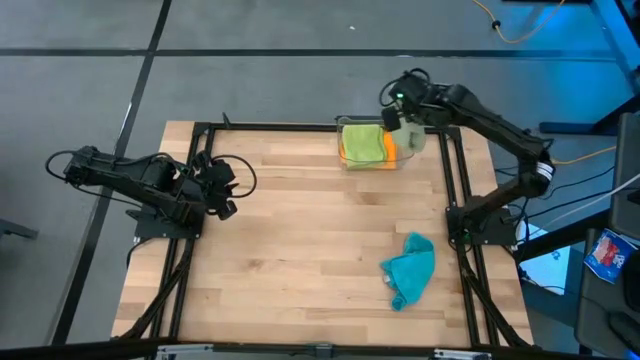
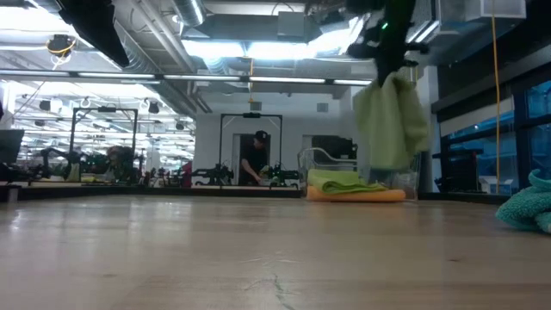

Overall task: Fold microfiber towels
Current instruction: Stack the green microfiber towel on top of the light green microfiber towel in the transparent bin

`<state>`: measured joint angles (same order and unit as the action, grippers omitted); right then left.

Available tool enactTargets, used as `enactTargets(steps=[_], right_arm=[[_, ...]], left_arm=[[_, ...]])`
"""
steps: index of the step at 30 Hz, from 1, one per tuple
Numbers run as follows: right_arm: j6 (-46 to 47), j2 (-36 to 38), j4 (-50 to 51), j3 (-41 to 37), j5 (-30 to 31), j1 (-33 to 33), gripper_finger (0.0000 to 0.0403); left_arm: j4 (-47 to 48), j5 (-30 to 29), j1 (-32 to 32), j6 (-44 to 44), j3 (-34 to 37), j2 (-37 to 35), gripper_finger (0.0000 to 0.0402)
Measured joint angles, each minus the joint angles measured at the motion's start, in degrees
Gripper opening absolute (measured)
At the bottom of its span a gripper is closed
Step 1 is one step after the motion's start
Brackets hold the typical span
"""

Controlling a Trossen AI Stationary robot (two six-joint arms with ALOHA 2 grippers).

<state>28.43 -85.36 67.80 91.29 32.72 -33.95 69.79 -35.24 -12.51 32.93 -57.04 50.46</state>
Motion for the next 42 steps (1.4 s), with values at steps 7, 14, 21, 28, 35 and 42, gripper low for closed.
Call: enactTargets(steps=[7,14,21,28,35,42], right_arm=[[-0.2,-13.2,-9.8,-1.3,-9.3,1.5,0.0007],[-3.4,-23.0,-26.3,-1.4,-23.2,3.6,0.0072],[-4.4,-25.5,-26.6,-1.4,-23.8,3.7,0.0134],[-5.8,-20.8,-25.9,-1.3,-30.2,3.7,0.0155],[-6.4,-15.5,-22.0,-1.2,-17.2,4.3,0.0155],[-6.4,-19.0,-29.2,-6.6,-19.5,3.8,0.0156]], left_arm=[[0.0,0.0,0.0,0.0,0.0,0.0,0.0087],[0.0,0.0,0.0,0.0,0.0,0.0,0.0087],[0.0,0.4,0.0,0.0,0.0,0.0,0.0087],[0.0,0.4,0.0,0.0,0.0,0.0,0.0087],[0.0,0.4,0.0,0.0,0.0,0.0,0.0087],[0.0,-1.3,0.0,0.0,0.0,0.0,0.0087]])
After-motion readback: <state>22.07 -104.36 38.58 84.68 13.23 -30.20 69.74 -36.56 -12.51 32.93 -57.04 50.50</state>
